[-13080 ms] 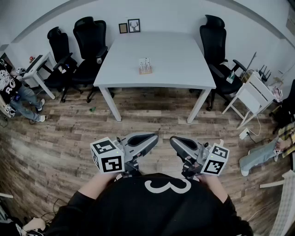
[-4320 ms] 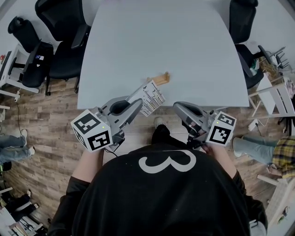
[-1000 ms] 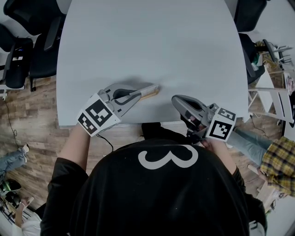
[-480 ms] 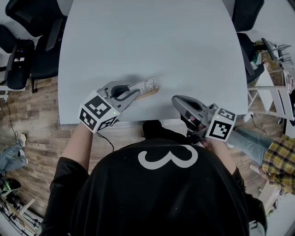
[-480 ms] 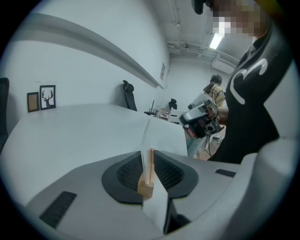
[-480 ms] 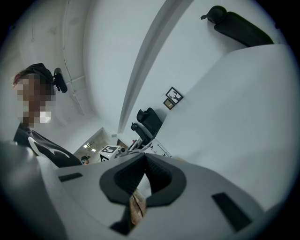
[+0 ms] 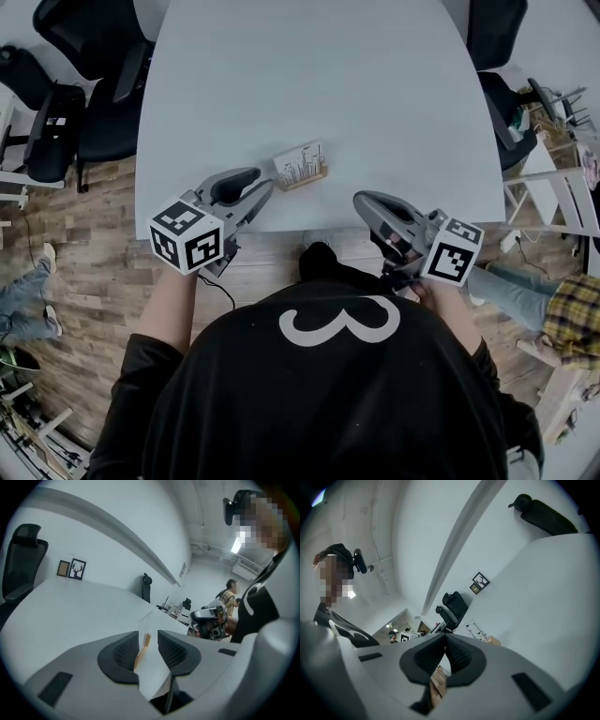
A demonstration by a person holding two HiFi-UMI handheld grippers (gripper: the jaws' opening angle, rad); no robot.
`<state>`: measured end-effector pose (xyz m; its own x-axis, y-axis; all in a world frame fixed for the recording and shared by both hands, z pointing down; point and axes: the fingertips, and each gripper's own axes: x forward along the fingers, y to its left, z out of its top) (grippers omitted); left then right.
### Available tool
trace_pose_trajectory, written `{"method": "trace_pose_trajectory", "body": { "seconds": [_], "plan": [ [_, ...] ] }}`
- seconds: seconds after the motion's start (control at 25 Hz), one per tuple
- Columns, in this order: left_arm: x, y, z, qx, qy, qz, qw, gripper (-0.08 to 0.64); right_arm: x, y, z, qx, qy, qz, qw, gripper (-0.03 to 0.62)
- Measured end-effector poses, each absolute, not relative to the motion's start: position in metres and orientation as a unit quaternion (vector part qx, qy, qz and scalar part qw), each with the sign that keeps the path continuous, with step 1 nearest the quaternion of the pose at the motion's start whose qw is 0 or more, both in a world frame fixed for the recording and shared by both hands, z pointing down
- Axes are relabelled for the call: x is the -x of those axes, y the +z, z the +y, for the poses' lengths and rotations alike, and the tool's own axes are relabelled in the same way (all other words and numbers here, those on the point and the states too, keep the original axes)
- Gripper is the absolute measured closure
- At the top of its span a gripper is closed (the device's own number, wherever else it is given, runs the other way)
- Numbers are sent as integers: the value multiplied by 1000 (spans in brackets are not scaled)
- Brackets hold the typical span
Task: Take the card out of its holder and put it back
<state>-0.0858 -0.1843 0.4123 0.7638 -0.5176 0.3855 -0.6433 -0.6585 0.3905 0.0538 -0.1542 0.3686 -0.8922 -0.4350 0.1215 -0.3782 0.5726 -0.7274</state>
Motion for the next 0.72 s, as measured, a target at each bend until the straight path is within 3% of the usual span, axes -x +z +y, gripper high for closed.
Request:
{"method": "trace_pose_trajectory", "body": {
  "seconds": [0.36, 0.72],
  "plan": [
    [62, 341, -102, -918, 31, -287, 272, 443, -54, 333, -95, 234, -353, 904, 61, 583],
    [53, 294, -5, -935, -29, -250, 251, 510, -36, 310, -7, 231, -285, 929, 49, 583]
  ]
}}
